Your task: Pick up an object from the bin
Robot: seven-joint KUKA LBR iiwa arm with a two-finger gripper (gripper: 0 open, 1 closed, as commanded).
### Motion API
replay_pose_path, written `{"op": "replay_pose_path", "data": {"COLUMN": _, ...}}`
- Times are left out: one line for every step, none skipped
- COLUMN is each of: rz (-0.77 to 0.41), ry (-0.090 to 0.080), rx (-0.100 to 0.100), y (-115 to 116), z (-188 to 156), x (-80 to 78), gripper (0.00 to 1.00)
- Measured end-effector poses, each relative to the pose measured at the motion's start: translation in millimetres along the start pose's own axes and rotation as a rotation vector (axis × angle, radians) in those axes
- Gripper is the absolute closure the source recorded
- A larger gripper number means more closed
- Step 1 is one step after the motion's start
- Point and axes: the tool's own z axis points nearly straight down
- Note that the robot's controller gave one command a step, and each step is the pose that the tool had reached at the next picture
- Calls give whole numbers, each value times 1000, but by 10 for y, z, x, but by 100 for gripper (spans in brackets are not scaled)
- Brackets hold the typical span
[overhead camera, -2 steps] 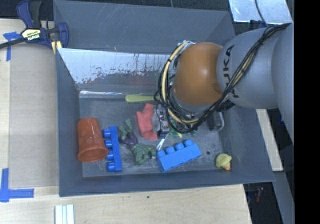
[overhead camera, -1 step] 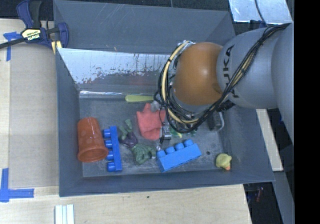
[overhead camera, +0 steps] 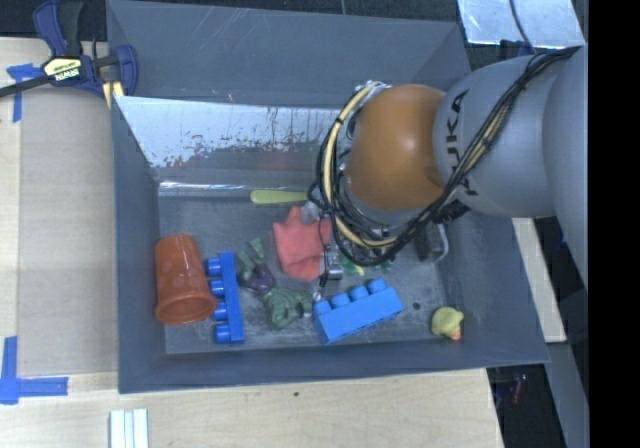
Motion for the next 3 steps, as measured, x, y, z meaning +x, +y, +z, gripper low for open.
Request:
{"op": "replay_pose_path", "data": {"rz": -39, "ry": -2, "rx": 0, "y": -81, "z": 352, "x": -165, "gripper": 0}}
{"op": "replay_pose_path", "data": {"rz": 94, "ry": -11, "rx": -2, "y": -82, "z": 418, "x": -216, "gripper": 100}}
{"op": "replay_pose_path", "data": {"rz": 112, "ry": -10, "rx": -2, "y": -81, "z": 399, "x": -213, "gripper": 100}}
